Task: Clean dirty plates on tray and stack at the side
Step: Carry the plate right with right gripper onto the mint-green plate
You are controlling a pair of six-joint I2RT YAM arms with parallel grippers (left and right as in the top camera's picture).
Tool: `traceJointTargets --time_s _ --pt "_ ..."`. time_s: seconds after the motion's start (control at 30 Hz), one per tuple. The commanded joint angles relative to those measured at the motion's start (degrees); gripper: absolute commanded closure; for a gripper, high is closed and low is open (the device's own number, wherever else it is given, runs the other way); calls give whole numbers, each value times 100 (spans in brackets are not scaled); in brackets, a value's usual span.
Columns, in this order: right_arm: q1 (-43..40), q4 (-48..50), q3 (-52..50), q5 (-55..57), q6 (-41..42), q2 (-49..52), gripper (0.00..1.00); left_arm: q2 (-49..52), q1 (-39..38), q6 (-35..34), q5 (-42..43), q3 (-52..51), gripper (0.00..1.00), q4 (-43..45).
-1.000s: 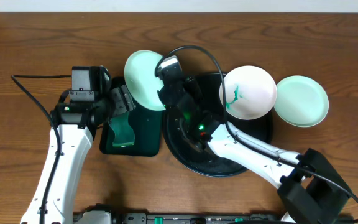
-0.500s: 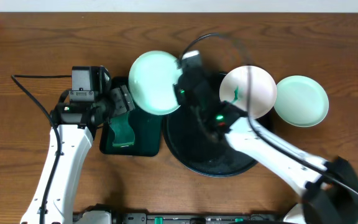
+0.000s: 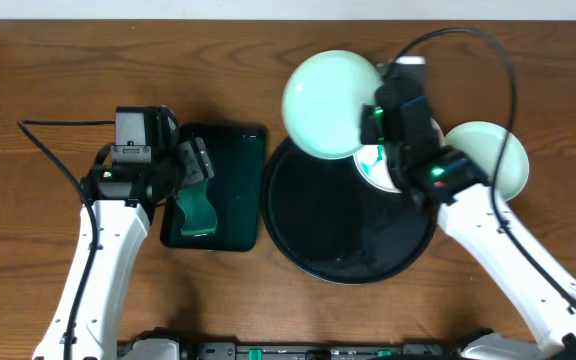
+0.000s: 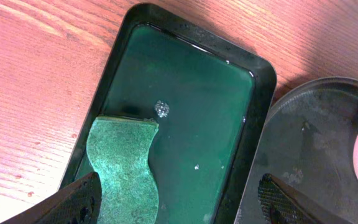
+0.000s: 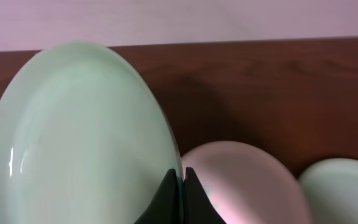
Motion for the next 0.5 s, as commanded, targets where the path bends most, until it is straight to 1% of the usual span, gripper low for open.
traceJointTargets --time_s 0.0,0.3,0.47 --pt "-450 -208 76 -138 142 -306 99 -15 4 22 9 103 19 -2" --pt "-1834 -984 76 -748 142 -356 99 -15 4 22 9 103 19 -2" --pt "-2750 -1137 76 -1506 142 -356 99 -15 4 22 9 103 19 -2"
